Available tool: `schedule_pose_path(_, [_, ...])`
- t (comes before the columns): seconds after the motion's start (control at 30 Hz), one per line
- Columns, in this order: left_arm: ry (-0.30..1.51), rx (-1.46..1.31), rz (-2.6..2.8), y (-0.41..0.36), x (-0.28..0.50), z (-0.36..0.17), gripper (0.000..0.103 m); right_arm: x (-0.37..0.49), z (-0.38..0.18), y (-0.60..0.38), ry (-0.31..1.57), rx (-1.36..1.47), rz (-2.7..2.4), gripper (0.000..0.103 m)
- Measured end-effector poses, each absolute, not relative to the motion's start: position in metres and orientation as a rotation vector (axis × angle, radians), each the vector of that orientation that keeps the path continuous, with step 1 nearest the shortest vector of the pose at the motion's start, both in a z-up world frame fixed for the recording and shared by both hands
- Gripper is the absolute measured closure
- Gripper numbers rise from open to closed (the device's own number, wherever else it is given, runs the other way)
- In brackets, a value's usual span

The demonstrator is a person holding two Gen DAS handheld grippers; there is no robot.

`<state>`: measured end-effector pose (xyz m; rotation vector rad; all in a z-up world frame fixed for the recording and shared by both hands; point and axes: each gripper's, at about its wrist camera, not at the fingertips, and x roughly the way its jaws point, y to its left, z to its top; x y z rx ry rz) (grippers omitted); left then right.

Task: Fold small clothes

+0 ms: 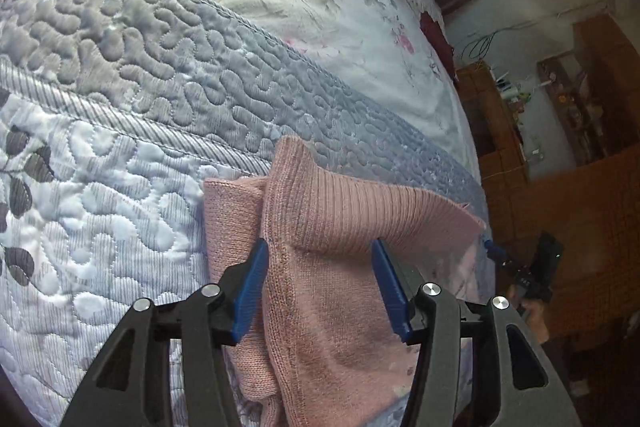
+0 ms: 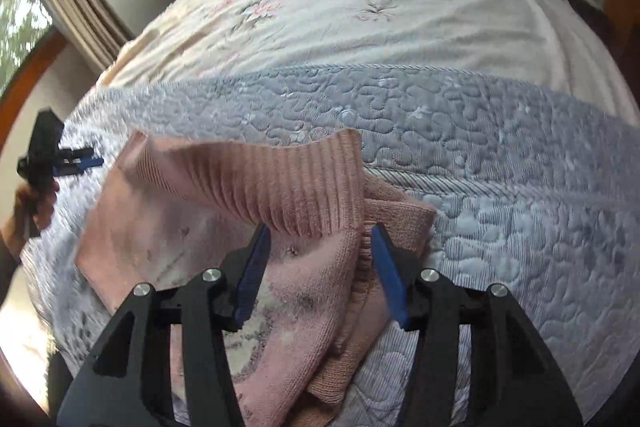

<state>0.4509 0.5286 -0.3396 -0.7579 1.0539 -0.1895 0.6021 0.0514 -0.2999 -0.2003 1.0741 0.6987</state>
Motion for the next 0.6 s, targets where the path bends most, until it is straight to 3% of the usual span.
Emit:
schedule_pose_path(0.13, [1.143, -0.637, -0.170, 0.511, 0.469, -0.346, 0.048, 0.620, -0.319, 0.070, 1.135, -0.253, 0.677, 0.039])
schedule_pose_path(0.43, [1.163, -0.644, -0.087, 0.525, 0.502, -0.355, 0.032, 0.682, -0.347, 0.032, 1.312, 0.248, 0.632, 0.038])
schedule_pose_path(0.53, [1.175, -0.614, -0.090, 0.521, 0.514, -0.363, 0.032, 0.690, -0.349, 0.032, 1.310, 0.304, 0.648, 0.038])
schedule_pose_path(0.6, [1.152, -0.609, -0.102, 0.520, 0.519, -0.364, 0.038, 0.693, -0.351, 0.035, 1.310, 0.305, 0.658, 0.042])
